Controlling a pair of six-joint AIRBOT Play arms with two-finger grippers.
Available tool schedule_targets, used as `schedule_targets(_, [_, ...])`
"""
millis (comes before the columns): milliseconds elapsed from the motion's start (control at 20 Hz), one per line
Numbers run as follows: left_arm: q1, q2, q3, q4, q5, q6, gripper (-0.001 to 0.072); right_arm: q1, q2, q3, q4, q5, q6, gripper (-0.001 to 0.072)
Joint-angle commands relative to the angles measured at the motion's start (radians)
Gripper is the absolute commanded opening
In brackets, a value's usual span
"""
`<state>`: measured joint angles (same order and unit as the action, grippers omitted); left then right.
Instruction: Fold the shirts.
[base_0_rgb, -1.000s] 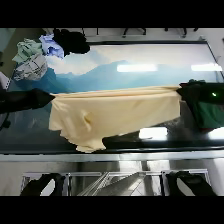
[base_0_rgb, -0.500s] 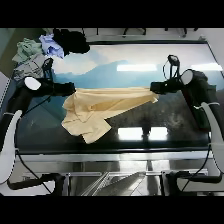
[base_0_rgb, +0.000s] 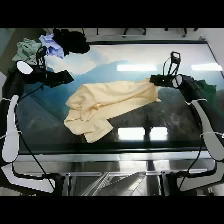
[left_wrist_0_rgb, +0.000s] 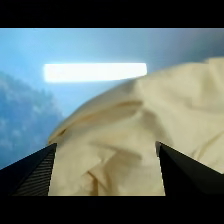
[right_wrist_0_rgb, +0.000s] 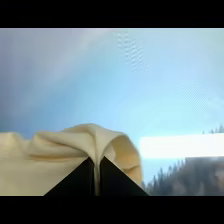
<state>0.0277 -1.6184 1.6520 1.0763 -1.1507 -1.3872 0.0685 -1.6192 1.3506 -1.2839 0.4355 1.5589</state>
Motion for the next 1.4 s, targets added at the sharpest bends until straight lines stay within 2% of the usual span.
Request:
schedule_targets(0, [0.034,-0.006,0.116,-0.003,-0.265,-0.036,0.0711,-0.002,-0.043,0.0,0.005,-0.21,-0.024,0.0364])
schedule_targets(50, [0.033,-0.006,0.14,-0.003,-0.352,-0.051,0.071,-0.001,-0.047,0.0,0.004,-0.188,-0.026,0.0714])
schedule_targets(150, [0.033,0.031,0.108,0.019,-0.466,-0.073,0.0707,-0.007,-0.04,0.0,0.003,-0.13,-0.027,0.0708])
schedule_targets(200, [0.029,0.069,0.047,0.048,-0.485,-0.083,0.0626,-0.019,-0.027,0.0,0.004,-0.112,-0.026,0.0708])
schedule_targets(250, [0.018,0.128,-0.052,0.071,-0.484,-0.084,0.0593,-0.034,-0.005,0.0,0.004,-0.086,-0.026,0.0707])
schedule_targets(350, [0.008,0.282,-0.307,0.08,-0.426,-0.099,0.0593,-0.079,0.066,0.0,0.004,0.055,-0.025,0.0696])
schedule_targets(400, [0.008,0.358,-0.438,0.073,-0.38,-0.136,0.0593,-0.108,0.108,0.0,0.004,0.185,-0.026,0.0601])
schedule_targets(450, [0.008,0.434,-0.57,0.05,-0.318,-0.193,0.0593,-0.133,0.136,0.0,0.005,0.308,-0.026,0.0562])
schedule_targets(500, [0.008,0.496,-0.682,0.003,-0.249,-0.255,0.0593,-0.152,0.159,-0.001,0.005,0.431,-0.026,0.0565])
schedule_targets(600, [-0.012,0.593,-0.884,-0.144,-0.096,-0.293,0.0592,-0.161,0.2,-0.019,0.032,0.579,-0.095,0.0579])
schedule_targets(700, [-0.06,0.66,-1.039,-0.18,0.049,-0.384,0.0592,-0.159,0.233,-0.039,0.112,0.611,-0.18,0.0578])
schedule_targets(900, [-0.081,0.725,-1.23,-0.181,0.288,-0.525,0.059,-0.158,0.269,-0.04,0.307,0.614,-0.229,0.0578])
schedule_targets(950, [-0.07,0.73,-1.258,-0.181,0.334,-0.583,0.056,-0.158,0.273,-0.04,0.349,0.618,-0.241,0.0578])
schedule_targets(1000, [-0.074,0.73,-1.287,-0.18,0.364,-0.608,0.0332,-0.158,0.275,-0.04,0.372,0.621,-0.251,0.0578])
schedule_targets(1050, [-0.093,0.73,-1.315,-0.18,0.393,-0.619,0.0293,-0.157,0.275,-0.04,0.382,0.621,-0.251,0.0578])
schedule_targets(1200, [-0.155,0.727,-1.362,-0.179,0.549,-0.709,0.0316,-0.152,0.275,-0.04,0.383,0.621,-0.251,0.0578])
schedule_targets(1300, [-0.162,0.681,-1.353,-0.18,0.616,-0.734,0.0337,-0.152,0.275,-0.04,0.383,0.626,-0.252,0.0578])
schedule_targets(1350, [-0.163,0.638,-1.328,-0.181,0.615,-0.723,0.0565,-0.152,0.275,-0.04,0.382,0.629,-0.254,0.0577])
